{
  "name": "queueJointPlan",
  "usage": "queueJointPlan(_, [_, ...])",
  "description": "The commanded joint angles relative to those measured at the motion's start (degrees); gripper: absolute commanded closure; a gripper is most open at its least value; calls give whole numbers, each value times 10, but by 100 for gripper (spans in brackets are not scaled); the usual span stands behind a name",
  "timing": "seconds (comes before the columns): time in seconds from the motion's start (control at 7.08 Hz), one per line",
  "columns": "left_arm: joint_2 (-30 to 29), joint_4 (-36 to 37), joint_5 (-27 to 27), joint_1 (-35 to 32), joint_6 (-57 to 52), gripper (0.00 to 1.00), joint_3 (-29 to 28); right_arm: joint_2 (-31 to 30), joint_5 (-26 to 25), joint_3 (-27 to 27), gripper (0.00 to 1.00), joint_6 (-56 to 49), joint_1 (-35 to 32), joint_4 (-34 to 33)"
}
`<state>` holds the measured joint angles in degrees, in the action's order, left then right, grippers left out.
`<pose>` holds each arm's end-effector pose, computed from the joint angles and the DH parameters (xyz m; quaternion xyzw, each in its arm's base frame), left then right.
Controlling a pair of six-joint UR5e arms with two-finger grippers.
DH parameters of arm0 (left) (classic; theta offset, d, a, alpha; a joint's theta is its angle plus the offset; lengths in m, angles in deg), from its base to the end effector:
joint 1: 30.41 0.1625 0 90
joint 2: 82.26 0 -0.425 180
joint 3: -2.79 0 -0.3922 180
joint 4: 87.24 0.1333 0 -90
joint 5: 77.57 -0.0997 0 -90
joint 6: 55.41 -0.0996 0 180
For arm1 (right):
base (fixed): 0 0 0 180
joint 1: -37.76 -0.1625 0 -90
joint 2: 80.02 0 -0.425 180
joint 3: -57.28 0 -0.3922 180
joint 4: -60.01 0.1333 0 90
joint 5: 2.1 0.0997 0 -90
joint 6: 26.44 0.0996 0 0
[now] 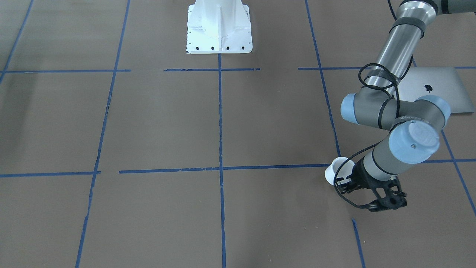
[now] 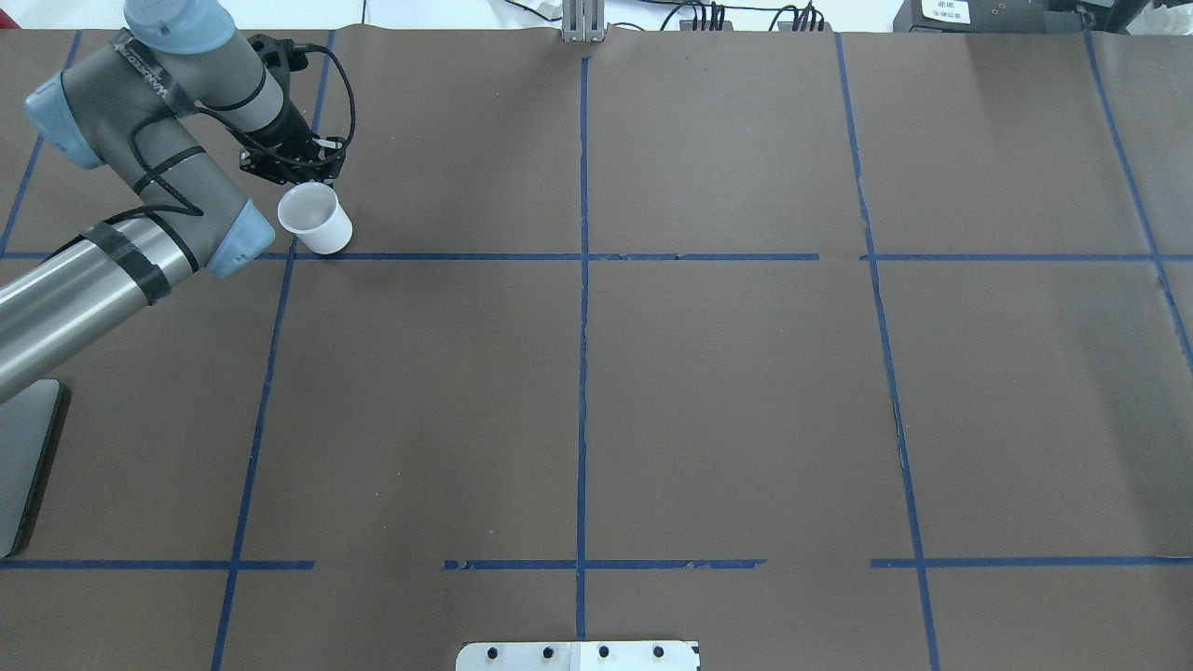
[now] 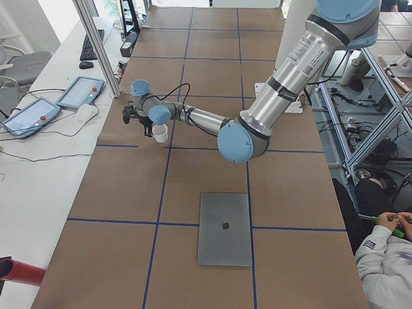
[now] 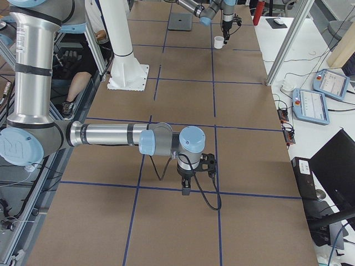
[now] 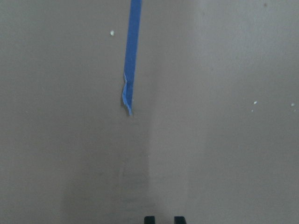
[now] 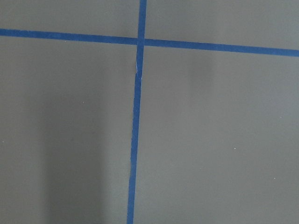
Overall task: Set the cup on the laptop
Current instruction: 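Close the left gripper on the white mug and lift it, then carry the mug with the left gripper toward the silver laptop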
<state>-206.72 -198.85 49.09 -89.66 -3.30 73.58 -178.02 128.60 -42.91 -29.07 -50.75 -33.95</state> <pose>0.3183 -0.6794 0.4139 0.0276 0.4223 -0.0692 0.9034 0.0571 -0.4317 0.6469 -0.0110 -0.3478 -0.0283 0.9371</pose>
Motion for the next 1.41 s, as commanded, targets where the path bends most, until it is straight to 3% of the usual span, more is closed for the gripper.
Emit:
queueJointPlan(0.0, [111, 37, 11, -37, -100, 100, 132, 0, 0, 0, 0, 0, 0, 0])
queueJointPlan(0.28, [280, 14, 9, -65, -204, 100, 236, 1, 0, 0, 0, 0, 0, 0])
queueJointPlan(0.42, [352, -10, 9, -79, -223, 100, 257, 0, 0, 0, 0, 0, 0, -1])
queueJointPlan(0.71, [487, -182, 10, -82, -211, 100, 255, 1, 0, 0, 0, 0, 0, 0])
queueJointPlan(0.85, [523, -188, 9, -83, -200, 100, 252, 0, 0, 0, 0, 0, 0, 0])
queueJointPlan(1.27, [531, -224, 8, -82, -195, 100, 202, 0, 0, 0, 0, 0, 0, -1])
